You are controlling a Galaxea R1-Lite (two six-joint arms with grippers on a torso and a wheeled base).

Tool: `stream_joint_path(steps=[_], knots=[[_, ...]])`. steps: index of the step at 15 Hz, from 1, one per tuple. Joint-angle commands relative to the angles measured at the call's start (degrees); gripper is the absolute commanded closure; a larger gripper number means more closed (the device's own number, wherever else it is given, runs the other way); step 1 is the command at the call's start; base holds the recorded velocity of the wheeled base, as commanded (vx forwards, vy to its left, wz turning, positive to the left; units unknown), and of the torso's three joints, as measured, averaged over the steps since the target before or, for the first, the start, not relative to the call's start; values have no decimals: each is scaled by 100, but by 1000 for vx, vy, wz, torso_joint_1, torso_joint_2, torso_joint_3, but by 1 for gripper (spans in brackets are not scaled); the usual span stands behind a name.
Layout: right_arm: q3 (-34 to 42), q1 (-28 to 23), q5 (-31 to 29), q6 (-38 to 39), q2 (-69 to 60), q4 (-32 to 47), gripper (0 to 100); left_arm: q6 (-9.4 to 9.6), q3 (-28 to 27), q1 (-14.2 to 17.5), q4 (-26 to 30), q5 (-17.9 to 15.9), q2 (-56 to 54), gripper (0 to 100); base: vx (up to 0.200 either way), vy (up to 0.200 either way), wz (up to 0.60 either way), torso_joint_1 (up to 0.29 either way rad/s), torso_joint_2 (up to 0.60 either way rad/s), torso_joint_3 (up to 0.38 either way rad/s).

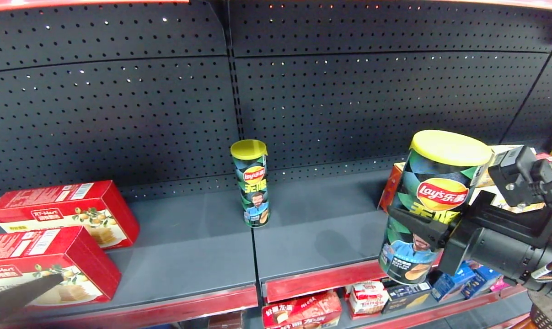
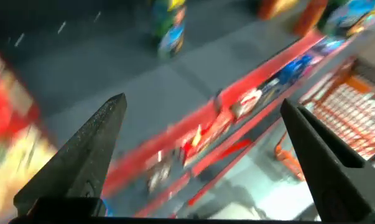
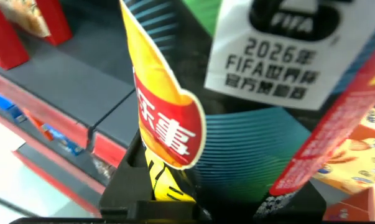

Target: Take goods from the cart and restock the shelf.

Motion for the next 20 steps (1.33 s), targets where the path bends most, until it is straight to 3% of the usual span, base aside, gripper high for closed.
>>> stream_joint_path(steps=[1, 3, 6, 7, 10, 12, 15, 19, 20], knots=[[-25, -94, -62, -6, -63, -14, 100, 1, -6, 32, -904, -953, 1444, 0, 0, 0, 0, 0, 0, 0], [-16, -138, -62, 3, -72, -14, 100, 1, -59, 32, -1317, -1296, 1945, 0, 0, 0, 0, 0, 0, 0], [45, -138, -62, 3, -204, 13, 100, 9, -226, 120, -1906, -1287, 2886, 0, 0, 0, 0, 0, 0, 0], [45, -138, -53, 3, -265, 21, 100, 1, -235, 207, -2741, -1287, 3536, 0, 0, 0, 0, 0, 0, 0], [28, -129, -44, 3, -256, 21, 100, -8, -244, 137, -4103, -1375, 4494, 0, 0, 0, 0, 0, 0, 0], [98, -129, -35, 12, -292, 21, 100, -17, -358, 111, -4798, -1700, 5074, 0, 0, 0, 0, 0, 0, 0], [116, -129, -35, 12, -371, 30, 100, -43, -463, 120, -5017, -2219, 5259, 0, 0, 0, 0, 0, 0, 0], [151, -121, -18, 12, -336, 21, 100, 1, -613, 199, -5132, -2236, 5716, 0, 0, 0, 0, 0, 0, 0], [72, -112, -18, 12, -292, 30, 100, -26, -771, 199, -5404, -2254, 5997, 0, 0, 0, 0, 0, 0, 0]])
